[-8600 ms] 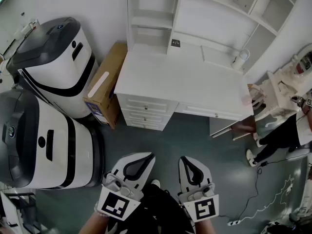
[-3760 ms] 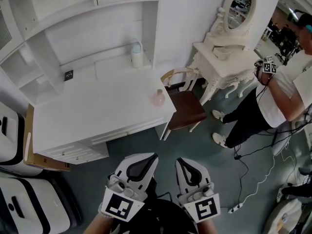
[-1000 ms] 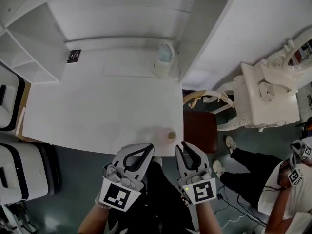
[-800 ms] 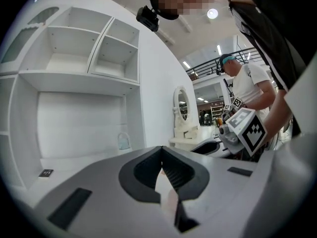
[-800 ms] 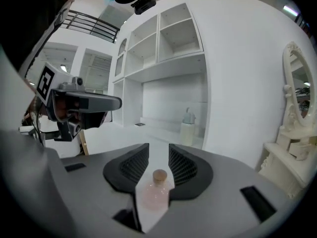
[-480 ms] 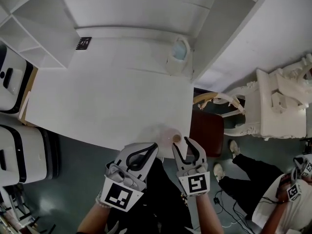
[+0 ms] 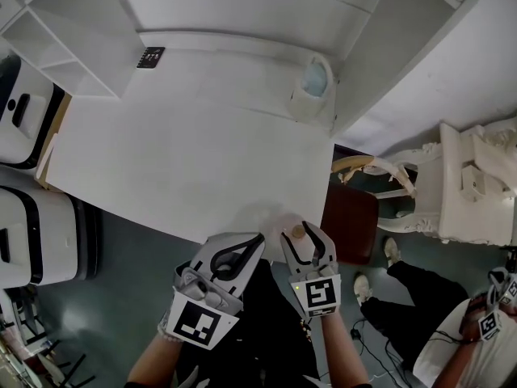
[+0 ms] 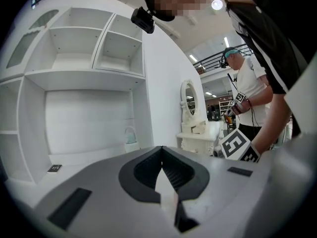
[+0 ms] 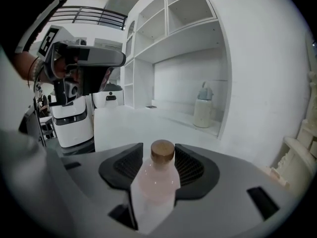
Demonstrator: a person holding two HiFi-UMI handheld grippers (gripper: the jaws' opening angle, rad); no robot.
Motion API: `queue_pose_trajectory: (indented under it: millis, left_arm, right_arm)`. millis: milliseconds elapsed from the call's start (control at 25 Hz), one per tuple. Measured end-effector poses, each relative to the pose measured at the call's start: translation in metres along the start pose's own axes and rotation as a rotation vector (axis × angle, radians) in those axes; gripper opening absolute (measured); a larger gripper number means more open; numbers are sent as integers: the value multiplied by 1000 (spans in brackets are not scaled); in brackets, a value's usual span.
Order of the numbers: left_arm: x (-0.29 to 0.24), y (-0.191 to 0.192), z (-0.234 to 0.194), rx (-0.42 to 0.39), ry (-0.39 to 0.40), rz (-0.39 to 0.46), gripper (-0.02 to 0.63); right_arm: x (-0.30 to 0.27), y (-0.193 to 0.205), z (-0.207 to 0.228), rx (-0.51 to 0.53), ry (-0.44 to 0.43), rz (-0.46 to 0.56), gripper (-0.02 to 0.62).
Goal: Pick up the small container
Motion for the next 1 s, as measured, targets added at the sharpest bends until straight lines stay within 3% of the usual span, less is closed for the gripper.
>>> queue_pose_trajectory:
  millis: [1000]
  left_arm:
    - [-13, 14, 4, 0, -17, -55, 2]
  right_arm:
    - [-9, 10, 7, -31, -19, 36, 144]
Point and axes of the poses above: the fingertips, and each gripper's own axes: x backward along the fingers, z to its right, y out of its underside, the point moved 9 cm from there along x, backward along the fingers, and after that the axes turned 1 degree about -y, right-handed, at the moved point
